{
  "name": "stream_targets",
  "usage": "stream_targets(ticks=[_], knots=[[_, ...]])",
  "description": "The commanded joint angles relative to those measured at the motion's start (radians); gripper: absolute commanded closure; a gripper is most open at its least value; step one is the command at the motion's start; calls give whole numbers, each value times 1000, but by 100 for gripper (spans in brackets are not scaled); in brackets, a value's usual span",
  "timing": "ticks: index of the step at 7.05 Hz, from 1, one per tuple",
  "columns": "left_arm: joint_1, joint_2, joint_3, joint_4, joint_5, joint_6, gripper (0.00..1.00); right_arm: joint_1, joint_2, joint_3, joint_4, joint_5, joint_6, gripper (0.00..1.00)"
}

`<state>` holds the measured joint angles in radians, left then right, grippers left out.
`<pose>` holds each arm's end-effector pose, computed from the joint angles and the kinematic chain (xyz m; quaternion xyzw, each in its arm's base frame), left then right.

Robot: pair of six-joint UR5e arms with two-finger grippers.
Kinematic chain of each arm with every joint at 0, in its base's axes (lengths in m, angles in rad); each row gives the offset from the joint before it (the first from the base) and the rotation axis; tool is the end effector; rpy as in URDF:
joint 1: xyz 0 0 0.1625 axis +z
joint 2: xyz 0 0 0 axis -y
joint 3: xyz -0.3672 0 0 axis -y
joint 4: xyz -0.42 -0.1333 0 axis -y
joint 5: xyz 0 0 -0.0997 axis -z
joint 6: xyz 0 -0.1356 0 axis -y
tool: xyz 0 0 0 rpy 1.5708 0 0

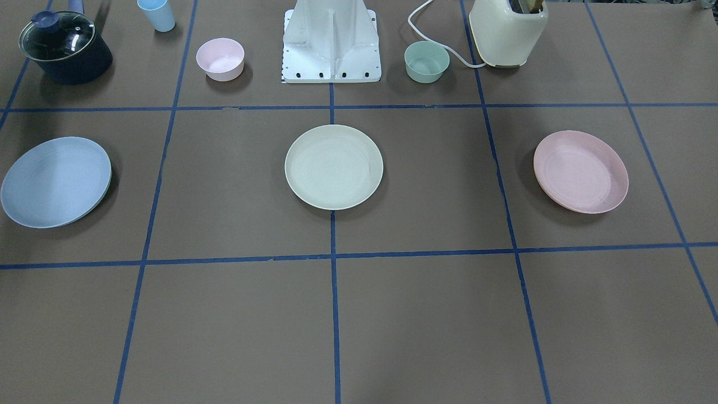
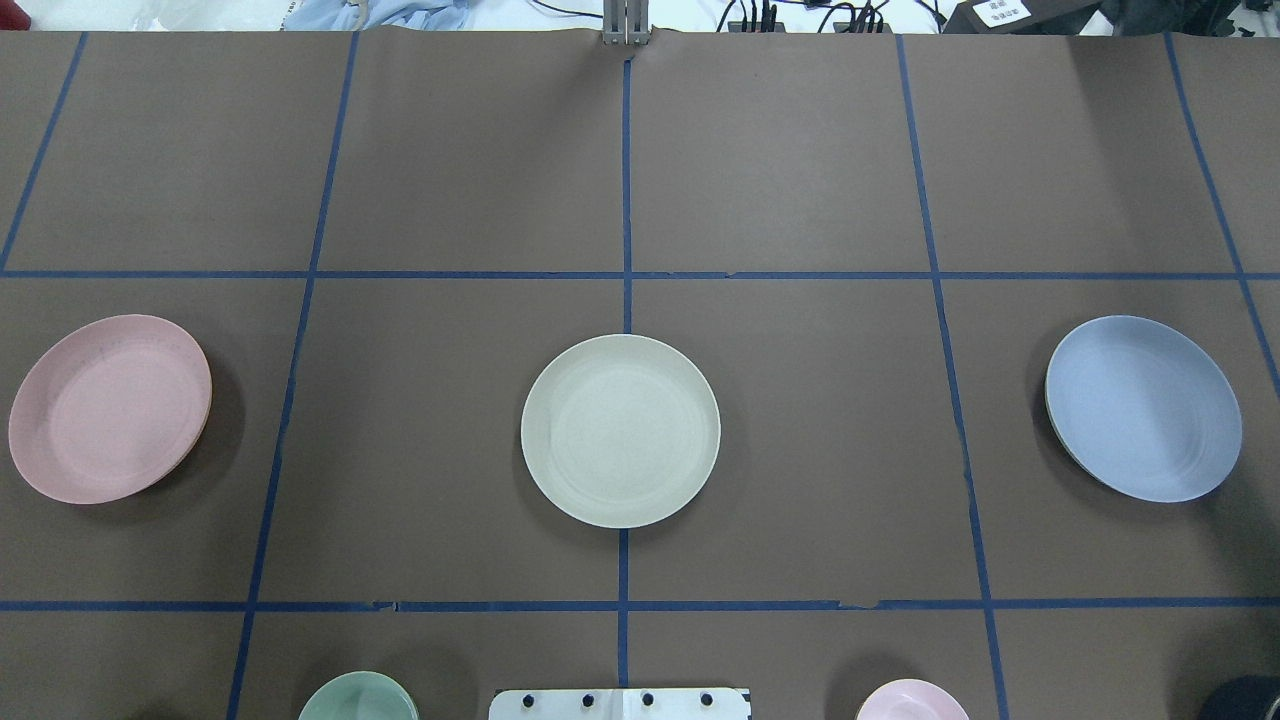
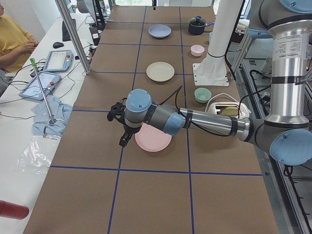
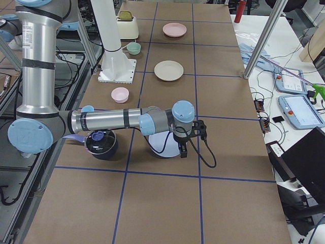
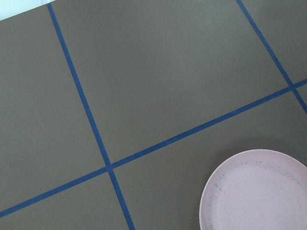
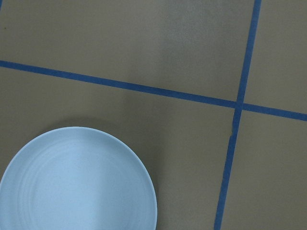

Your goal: Stack three plates with pink and blue

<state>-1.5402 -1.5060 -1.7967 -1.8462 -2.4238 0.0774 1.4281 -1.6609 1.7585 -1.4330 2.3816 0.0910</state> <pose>-0.0153 -0.5196 0.5002 0.2065 0.3992 0.1374 0.8827 -0.0370 -0.5036 0.5549 0.0615 -0.4016 -0.0699 0.9111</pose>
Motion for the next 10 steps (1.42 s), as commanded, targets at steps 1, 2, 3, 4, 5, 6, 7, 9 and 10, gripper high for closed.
stream_targets(ticks=[1,2,3,4,5,6,7,9,10], knots=[[5,-3,6,-20,8,16,0,0,-3,-8,0,-7,1,0],[6,7,17,-30,9,19,0,2,-10,-11,-1,-9,1,0],[2,13,20,-31,9,21,0,2,-13,-10,0,-9,3,0],[2,38,23,-34,6,22,0,2,-11,-7,-1,-7,10,0],[3,62,19,-36,9,19,0,2,-10,-8,-1,-7,10,0],[3,64,16,-34,9,19,0,0,-10,-10,-1,-5,12,0],[5,64,11,-34,8,10,0,0,-10,-8,0,-4,12,0],[9,63,28,-30,9,-39,1,0,-13,-7,0,1,12,0],[38,58,31,-30,9,-89,1,0,-11,-10,-1,-4,13,0]])
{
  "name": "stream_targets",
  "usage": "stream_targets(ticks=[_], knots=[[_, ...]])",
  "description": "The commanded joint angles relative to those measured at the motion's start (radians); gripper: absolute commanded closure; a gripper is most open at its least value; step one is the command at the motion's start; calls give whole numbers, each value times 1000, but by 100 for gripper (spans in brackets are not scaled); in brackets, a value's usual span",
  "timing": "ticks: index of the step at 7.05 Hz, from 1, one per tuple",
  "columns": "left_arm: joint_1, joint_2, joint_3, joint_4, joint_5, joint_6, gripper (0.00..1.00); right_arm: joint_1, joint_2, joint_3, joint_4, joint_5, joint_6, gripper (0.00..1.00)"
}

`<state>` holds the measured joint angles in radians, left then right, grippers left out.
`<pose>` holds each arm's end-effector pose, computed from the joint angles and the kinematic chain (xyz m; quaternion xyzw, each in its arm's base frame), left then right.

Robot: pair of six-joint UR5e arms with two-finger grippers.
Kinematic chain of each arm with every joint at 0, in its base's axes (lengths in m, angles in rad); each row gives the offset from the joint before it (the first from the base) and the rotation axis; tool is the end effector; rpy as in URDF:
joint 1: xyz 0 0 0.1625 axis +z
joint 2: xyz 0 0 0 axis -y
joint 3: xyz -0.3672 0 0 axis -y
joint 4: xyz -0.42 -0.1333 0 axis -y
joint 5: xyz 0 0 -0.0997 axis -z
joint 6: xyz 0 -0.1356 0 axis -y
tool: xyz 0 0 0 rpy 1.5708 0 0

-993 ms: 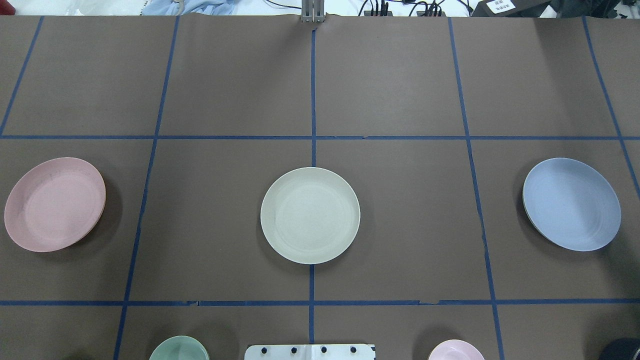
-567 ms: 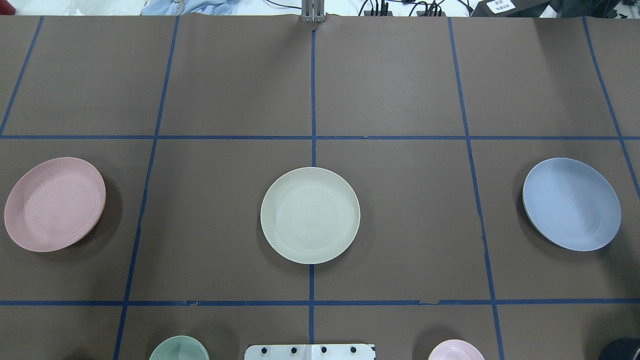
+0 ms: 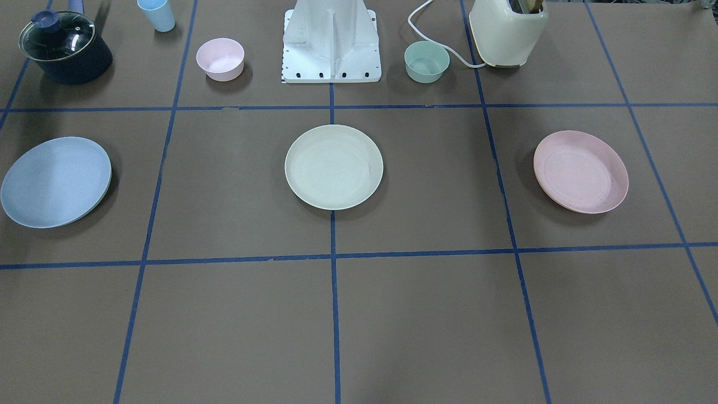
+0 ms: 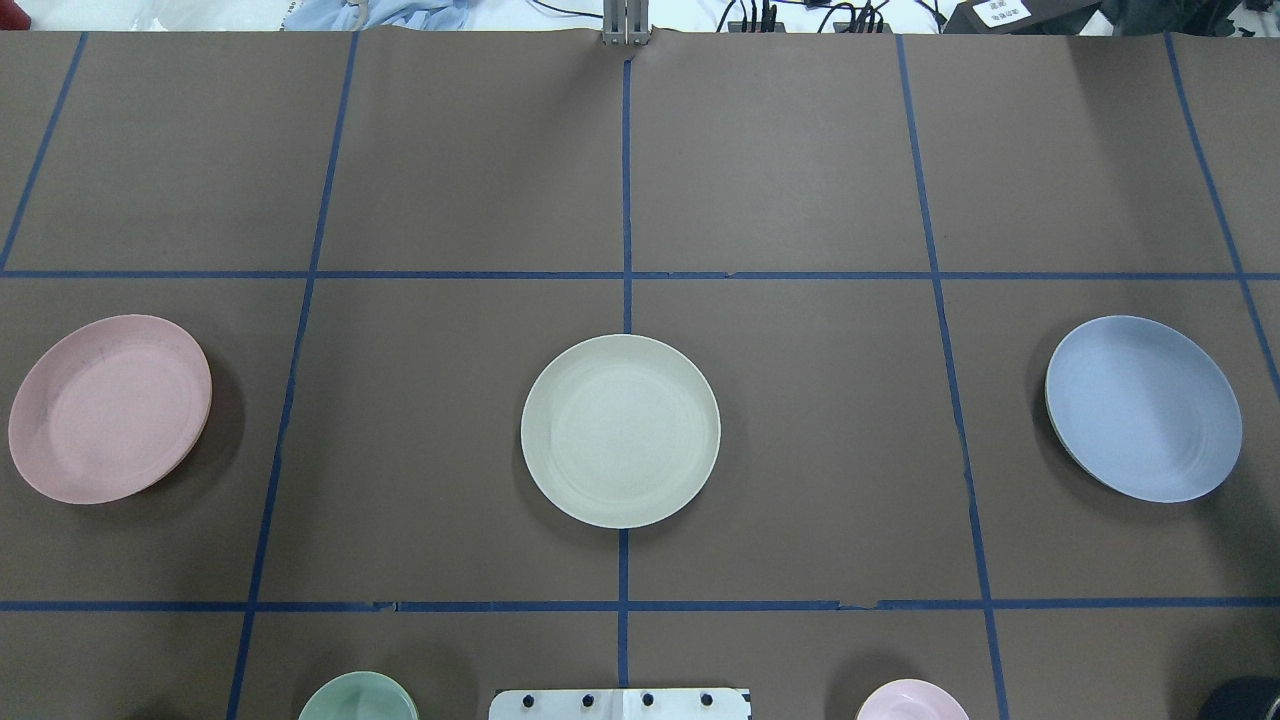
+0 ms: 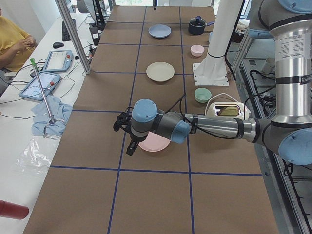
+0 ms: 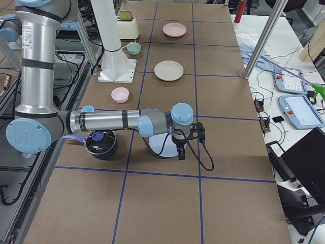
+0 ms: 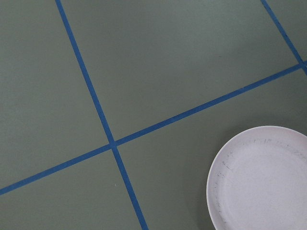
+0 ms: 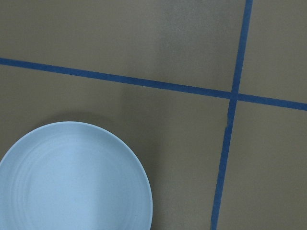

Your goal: Stack three plates with pink and blue

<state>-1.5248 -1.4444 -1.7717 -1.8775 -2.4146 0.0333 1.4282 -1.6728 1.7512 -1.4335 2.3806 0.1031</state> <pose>-0.0090 -0.4996 0.5421 0.1703 0.4032 0.1130 0.8920 -0.0361 -0.4987 0.5649 0.0502 -0.4008 -0.0604 0.9128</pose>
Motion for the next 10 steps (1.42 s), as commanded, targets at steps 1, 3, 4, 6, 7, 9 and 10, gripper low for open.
stream_targets(ticks=[1,3,4,6,7,9,10], knots=[[96,-2,29,6,3,-71,1,-2,1,-7,-1,-4,1,0],[222,-14,76,-12,15,-133,1,-2,1,-15,-1,3,-3,0],[265,-24,137,-79,15,-138,2,-3,1,-15,-1,3,-5,0],[323,-24,224,-237,8,-249,4,-3,1,-13,1,5,-11,0],[351,-34,228,-236,8,-265,6,-3,1,-13,1,5,-10,0],[368,-50,244,-236,3,-336,14,-3,-11,-12,1,5,-11,0],[394,-56,245,-233,9,-358,15,-3,-12,-16,-1,3,-13,0]])
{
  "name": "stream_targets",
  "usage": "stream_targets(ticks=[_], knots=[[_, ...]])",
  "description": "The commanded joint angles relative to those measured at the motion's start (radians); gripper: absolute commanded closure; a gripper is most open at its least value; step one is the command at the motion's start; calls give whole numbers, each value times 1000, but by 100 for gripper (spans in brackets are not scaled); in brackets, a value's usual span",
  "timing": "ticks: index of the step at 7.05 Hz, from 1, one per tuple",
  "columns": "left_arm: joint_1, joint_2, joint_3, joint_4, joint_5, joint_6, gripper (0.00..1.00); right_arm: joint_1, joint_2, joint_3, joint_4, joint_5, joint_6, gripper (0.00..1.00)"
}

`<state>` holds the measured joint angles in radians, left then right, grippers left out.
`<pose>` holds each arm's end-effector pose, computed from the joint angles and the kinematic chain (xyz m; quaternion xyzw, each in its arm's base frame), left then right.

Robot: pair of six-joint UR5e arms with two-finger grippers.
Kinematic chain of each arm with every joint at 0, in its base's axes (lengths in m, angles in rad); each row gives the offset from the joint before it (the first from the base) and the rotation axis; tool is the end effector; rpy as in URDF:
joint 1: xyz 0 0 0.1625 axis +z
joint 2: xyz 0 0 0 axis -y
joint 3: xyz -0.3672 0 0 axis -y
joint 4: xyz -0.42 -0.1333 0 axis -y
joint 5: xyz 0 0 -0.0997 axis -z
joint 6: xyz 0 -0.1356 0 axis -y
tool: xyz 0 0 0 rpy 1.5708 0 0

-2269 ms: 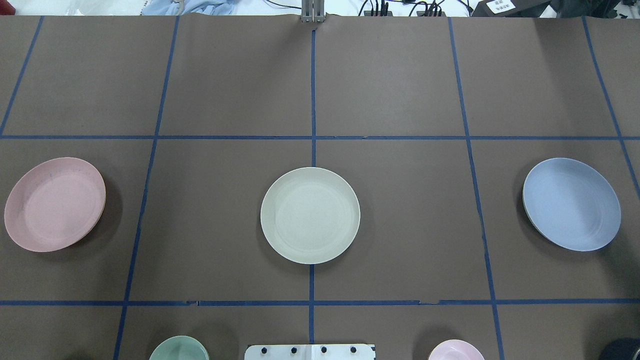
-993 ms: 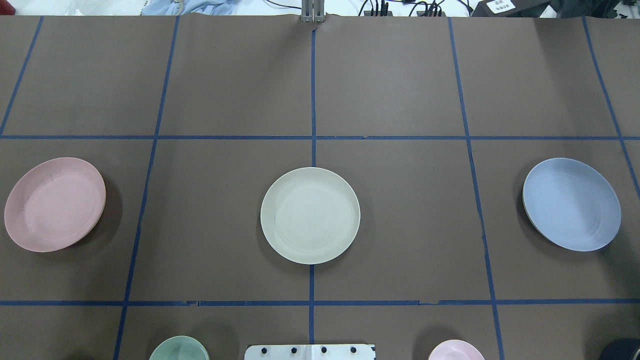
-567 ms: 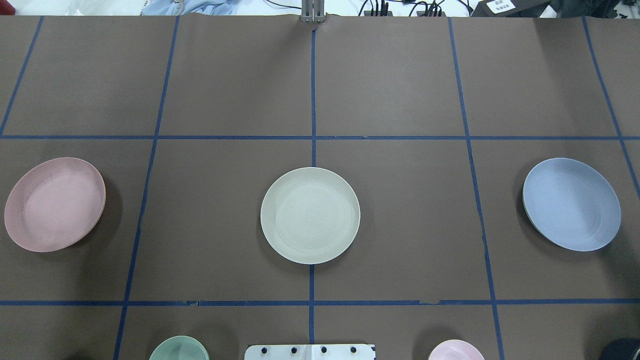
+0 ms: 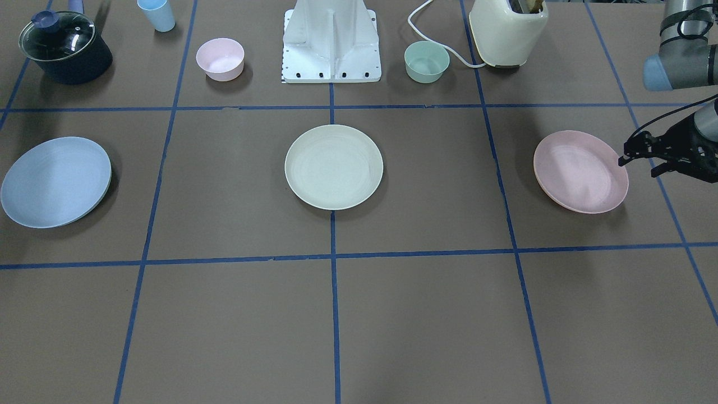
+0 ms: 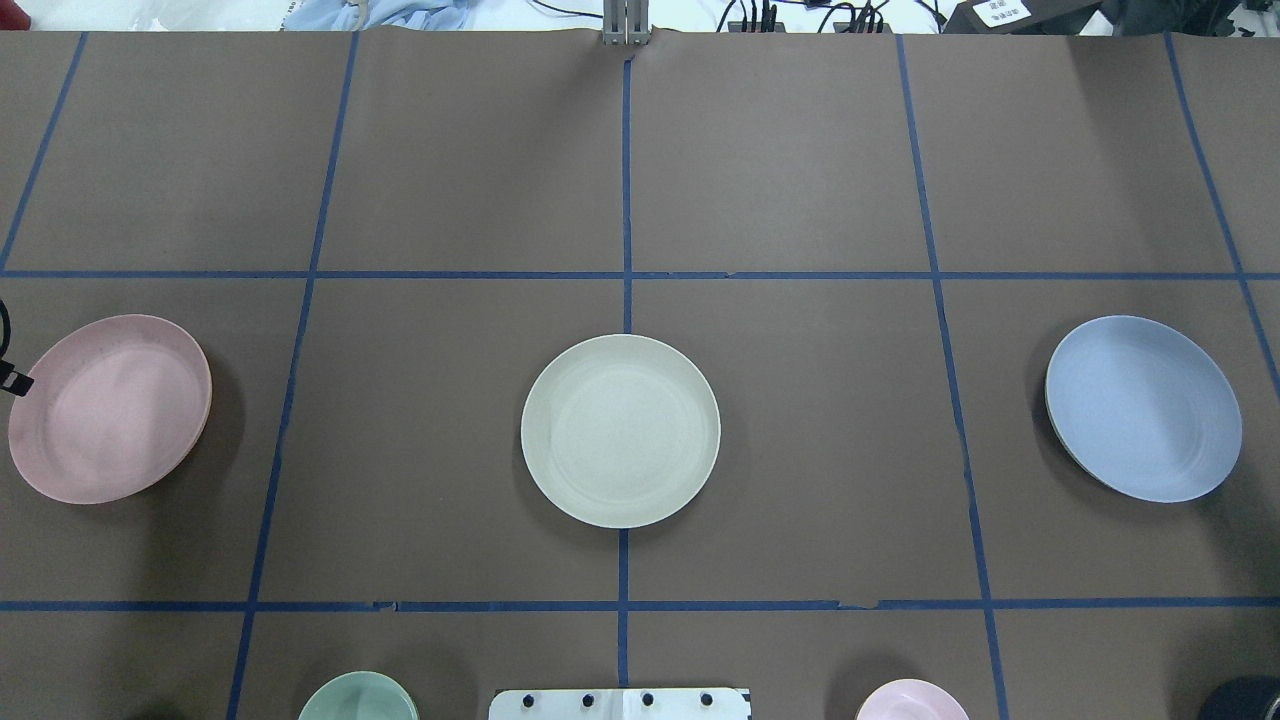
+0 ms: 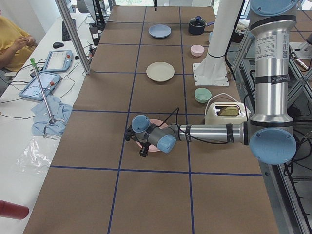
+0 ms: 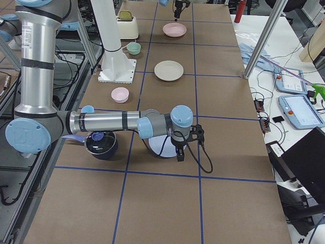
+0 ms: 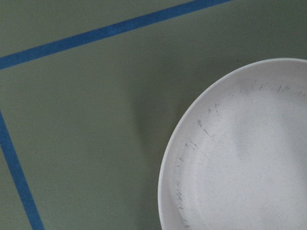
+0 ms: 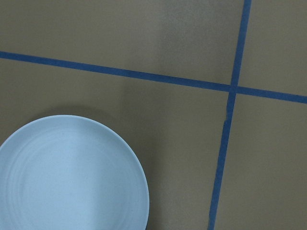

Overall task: Stack three plates with pink and blue
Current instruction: 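Lower the left gripper to the rim of the pink plate and grasp it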

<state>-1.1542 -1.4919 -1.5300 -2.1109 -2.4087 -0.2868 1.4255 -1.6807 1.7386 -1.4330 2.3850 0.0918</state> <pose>0.1791 -0.4851 0.6208 0.0419 0.4392 0.1426 0.8860 -0.0373 -0.4947 0.5751 0.0425 -0.4019 -0.0631 0.9125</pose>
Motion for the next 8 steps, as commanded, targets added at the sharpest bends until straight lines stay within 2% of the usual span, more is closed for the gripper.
stream_targets(ticks=[1,4,5,6,7,8], knots=[[43,-28,33,-6,2,-78,15,0,-4,-19,-1,-1,-1,0],[47,-44,85,-26,8,-91,20,0,-4,-19,0,-1,-3,0],[48,-45,97,-27,8,-89,46,0,-4,-19,0,-1,-3,0],[48,-50,105,-32,6,-92,89,0,-4,-11,3,0,-3,0],[48,-54,109,-21,2,-127,100,0,-5,-17,28,-1,-3,0],[48,-65,106,-33,2,-249,100,0,-5,-24,29,-3,-3,0]])
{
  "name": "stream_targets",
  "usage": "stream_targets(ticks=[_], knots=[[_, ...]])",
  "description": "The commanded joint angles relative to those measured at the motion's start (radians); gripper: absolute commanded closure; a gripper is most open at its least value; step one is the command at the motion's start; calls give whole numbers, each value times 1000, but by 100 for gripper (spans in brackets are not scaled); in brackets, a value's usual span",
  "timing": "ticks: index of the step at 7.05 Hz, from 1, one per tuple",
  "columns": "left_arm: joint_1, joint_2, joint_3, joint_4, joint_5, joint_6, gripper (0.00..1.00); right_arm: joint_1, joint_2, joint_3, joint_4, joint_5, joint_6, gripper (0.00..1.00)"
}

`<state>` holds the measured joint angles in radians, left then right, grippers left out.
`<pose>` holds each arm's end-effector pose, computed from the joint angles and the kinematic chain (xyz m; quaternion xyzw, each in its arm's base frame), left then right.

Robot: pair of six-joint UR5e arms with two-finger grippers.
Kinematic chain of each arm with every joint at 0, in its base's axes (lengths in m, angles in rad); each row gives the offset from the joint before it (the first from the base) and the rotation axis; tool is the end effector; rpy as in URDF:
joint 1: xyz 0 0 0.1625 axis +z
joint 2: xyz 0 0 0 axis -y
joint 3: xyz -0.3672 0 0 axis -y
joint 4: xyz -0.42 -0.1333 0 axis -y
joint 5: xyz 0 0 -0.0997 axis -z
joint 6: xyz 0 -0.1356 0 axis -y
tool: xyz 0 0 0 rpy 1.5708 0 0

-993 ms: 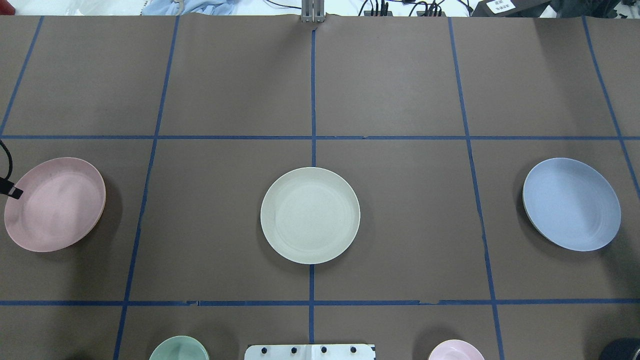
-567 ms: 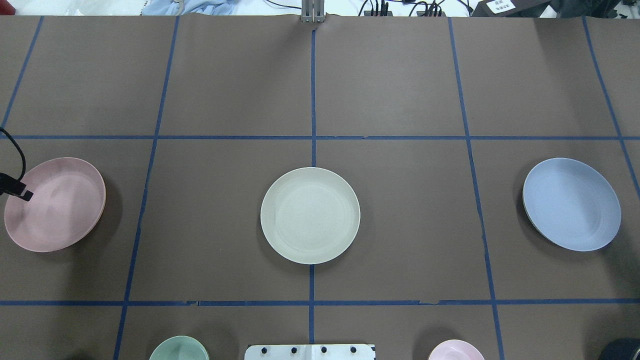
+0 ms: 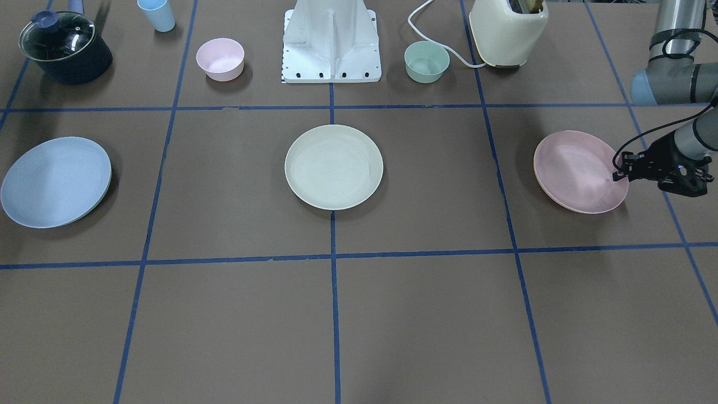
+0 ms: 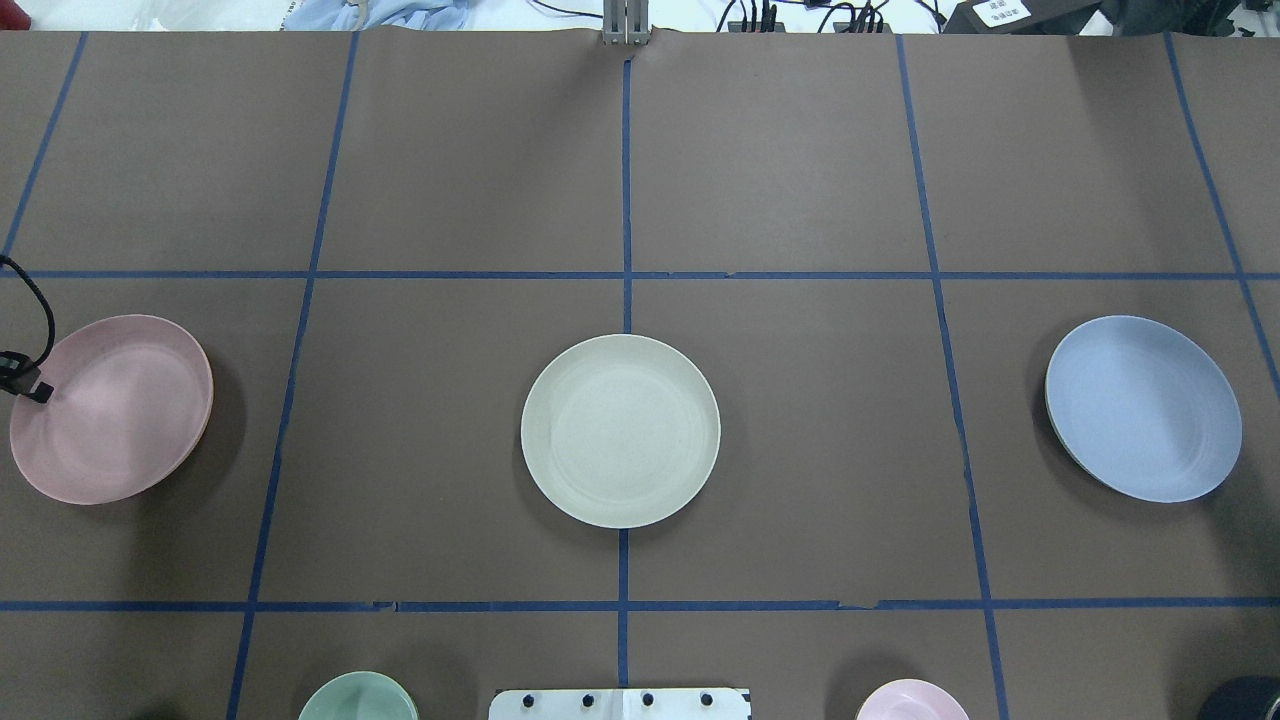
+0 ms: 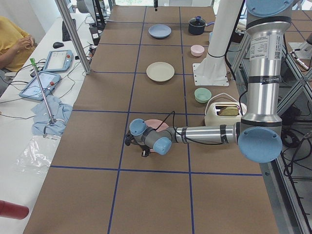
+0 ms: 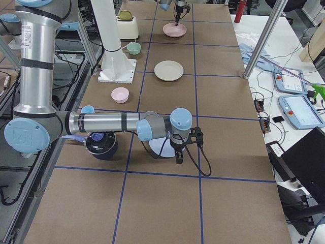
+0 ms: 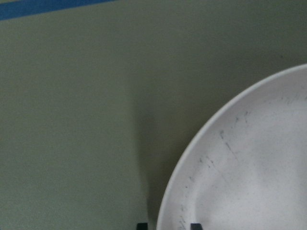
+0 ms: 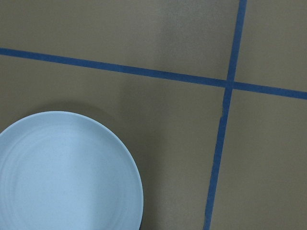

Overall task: Stack three plates with pink and blue
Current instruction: 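Lower the left gripper to the rim of the pink plate and grasp it, then lift the pink plate with the left gripper and carry it over the cream plate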

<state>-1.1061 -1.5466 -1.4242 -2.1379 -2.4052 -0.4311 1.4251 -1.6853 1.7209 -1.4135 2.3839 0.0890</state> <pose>0.2091 -0.4904 0.6465 -0.0098 0.4360 0.0948 0.8949 -0.0372 -0.4933 0.5847 0.0418 -0.4013 -0.0640 0.9128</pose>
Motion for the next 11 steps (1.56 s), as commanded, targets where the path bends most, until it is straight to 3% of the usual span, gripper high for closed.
stream_targets(ticks=[1,2,3,6,9,11], knots=[[-1,-33,-2,-5,-8,-115,100,0,-1,-7,10,0,3,0],[-1,-39,-30,1,-14,-120,100,0,-1,-4,10,1,9,0],[-1,-59,-98,41,-94,-139,100,2,1,3,20,1,12,0],[8,-208,-157,50,-103,-397,100,-3,19,-33,63,-9,17,0],[129,-297,-231,49,-95,-659,100,-24,12,-43,111,0,17,0],[265,-398,-222,49,-50,-811,100,-50,9,-46,111,5,21,0]])
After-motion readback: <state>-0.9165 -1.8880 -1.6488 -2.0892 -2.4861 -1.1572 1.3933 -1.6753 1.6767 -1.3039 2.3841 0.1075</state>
